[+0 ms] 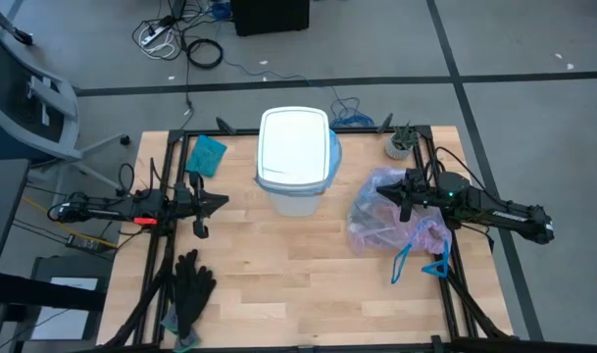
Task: Place trash/remove bag and relplace
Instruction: Return to Home Position
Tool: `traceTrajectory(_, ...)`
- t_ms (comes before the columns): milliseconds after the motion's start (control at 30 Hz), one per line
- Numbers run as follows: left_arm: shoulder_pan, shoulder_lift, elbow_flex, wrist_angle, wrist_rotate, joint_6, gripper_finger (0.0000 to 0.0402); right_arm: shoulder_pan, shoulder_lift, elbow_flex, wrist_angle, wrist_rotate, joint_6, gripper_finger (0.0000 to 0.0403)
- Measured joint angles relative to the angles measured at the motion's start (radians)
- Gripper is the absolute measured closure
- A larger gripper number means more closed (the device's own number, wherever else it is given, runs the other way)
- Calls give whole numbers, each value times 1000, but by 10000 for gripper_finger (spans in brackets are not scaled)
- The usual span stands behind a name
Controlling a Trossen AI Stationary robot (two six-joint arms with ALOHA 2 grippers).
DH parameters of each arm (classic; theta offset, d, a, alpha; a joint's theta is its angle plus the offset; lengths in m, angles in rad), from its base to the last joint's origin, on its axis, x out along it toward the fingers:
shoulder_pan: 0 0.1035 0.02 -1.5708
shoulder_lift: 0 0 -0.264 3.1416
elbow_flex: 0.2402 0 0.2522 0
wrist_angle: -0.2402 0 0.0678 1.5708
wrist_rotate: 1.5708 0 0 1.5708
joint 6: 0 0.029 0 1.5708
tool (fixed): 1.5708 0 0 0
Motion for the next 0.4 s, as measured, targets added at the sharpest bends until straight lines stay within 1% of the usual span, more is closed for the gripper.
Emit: traceTrajectory(400,0,0,0,0,0,0,362,0,0,0,0,0,0,400)
